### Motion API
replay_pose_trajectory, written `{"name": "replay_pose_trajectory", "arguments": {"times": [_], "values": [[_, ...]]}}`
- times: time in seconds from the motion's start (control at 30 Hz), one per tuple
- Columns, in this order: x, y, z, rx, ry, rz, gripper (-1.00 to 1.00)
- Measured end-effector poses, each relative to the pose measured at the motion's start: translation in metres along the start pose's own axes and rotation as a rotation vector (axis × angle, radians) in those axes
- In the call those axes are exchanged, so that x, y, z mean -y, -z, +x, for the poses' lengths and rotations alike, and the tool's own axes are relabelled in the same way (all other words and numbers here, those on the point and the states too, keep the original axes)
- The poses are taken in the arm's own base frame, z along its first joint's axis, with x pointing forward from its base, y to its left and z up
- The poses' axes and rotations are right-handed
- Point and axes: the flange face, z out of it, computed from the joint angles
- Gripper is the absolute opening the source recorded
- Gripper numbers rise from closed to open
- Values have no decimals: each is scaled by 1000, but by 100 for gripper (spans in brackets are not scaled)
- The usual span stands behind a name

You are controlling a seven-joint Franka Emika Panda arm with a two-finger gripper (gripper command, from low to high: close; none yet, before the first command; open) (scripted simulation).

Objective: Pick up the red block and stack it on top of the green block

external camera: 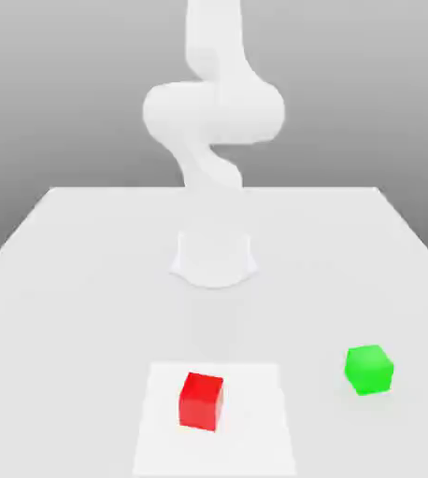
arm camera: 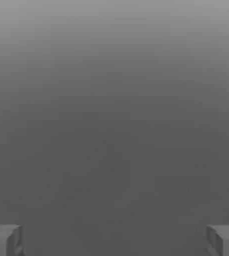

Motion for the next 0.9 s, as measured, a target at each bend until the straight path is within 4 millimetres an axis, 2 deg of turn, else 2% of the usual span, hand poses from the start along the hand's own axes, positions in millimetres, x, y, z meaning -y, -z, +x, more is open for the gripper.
{"name": "replay_pose_trajectory", "arguments": {"times": [0.1,0.2,0.33,0.43,0.57,0.67,0.87,0.9], "values": [[-13,-74,-10,67,-27,-85,0],[-34,-140,-26,130,-53,-166,0],[-72,-217,-57,213,-88,-274,0],[-106,-267,-86,276,-115,-354,0],[-158,-320,-131,359,-152,-461,0],[-200,-350,-168,421,-180,-541,0],[-237,-398,-204,440,-188,-565,0],[-241,-404,-208,440,-188,-566,-100]]}}
